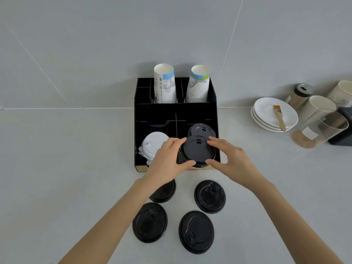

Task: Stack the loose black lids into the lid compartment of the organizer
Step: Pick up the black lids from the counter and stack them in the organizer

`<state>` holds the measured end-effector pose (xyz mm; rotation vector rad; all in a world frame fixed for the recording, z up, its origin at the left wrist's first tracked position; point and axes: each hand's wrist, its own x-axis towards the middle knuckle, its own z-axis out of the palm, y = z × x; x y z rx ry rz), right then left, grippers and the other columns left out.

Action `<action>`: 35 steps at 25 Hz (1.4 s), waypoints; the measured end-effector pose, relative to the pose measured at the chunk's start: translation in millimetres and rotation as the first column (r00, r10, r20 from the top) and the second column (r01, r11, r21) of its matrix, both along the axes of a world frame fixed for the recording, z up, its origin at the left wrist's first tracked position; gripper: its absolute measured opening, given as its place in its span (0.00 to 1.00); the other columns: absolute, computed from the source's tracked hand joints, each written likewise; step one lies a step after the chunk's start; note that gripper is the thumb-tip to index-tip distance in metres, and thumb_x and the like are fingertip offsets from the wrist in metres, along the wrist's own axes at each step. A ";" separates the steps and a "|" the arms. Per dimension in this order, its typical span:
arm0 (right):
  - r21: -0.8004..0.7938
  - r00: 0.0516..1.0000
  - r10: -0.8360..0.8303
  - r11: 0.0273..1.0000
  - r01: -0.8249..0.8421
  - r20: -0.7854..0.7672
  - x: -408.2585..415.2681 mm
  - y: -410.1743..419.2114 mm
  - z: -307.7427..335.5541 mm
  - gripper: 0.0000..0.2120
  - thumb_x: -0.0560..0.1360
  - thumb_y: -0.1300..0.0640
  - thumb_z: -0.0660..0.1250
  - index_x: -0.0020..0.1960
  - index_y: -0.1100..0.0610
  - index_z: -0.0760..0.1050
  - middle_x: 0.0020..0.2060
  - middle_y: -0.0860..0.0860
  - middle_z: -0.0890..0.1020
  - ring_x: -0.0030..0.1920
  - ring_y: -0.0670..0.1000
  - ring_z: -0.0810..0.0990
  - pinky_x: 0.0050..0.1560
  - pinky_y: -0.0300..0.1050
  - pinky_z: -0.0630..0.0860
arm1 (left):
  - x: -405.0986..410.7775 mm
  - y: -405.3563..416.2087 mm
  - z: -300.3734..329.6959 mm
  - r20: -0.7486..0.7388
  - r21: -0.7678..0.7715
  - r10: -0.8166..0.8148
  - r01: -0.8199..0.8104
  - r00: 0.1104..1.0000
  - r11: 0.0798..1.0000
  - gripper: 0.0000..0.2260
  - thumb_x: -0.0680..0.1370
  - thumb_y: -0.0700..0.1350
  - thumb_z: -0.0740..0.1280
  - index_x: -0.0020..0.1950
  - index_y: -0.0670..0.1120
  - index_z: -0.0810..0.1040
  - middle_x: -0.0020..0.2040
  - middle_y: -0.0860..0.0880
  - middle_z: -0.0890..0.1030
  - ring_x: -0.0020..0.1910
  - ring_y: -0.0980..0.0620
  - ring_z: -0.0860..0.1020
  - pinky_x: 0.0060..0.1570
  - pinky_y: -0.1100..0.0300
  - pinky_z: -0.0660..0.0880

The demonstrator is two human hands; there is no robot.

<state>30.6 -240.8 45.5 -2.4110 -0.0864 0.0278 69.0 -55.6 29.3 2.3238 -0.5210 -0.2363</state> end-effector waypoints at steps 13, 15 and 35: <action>-0.077 1.000 0.004 0.997 -0.006 -0.026 54.3 -27.0 -9.7 0.24 0.72 0.56 0.66 0.67 0.55 0.65 0.69 0.50 0.67 0.69 0.50 0.65 0.64 0.35 0.56 | 57.9 -32.0 -9.3 0.014 0.061 -0.009 0.009 1.000 0.998 0.31 0.72 0.52 0.68 0.70 0.47 0.59 0.66 0.46 0.67 0.63 0.48 0.67 0.65 0.54 0.66; -0.092 1.000 0.009 0.996 -0.011 -0.023 58.5 -26.5 -13.7 0.24 0.72 0.56 0.66 0.67 0.56 0.65 0.69 0.51 0.68 0.69 0.51 0.65 0.64 0.36 0.56 | 61.8 -33.0 -13.1 0.007 0.072 -0.009 0.009 1.000 0.997 0.31 0.72 0.52 0.68 0.70 0.47 0.59 0.67 0.46 0.67 0.64 0.48 0.66 0.65 0.54 0.66; -0.197 0.999 -0.048 0.979 0.043 -0.021 54.0 -14.2 -27.9 0.25 0.74 0.58 0.63 0.68 0.60 0.60 0.69 0.55 0.65 0.67 0.55 0.62 0.66 0.46 0.62 | 63.6 -37.3 -23.0 0.011 0.155 -0.051 0.049 0.999 0.987 0.31 0.74 0.50 0.66 0.72 0.45 0.55 0.70 0.45 0.64 0.68 0.47 0.64 0.67 0.51 0.65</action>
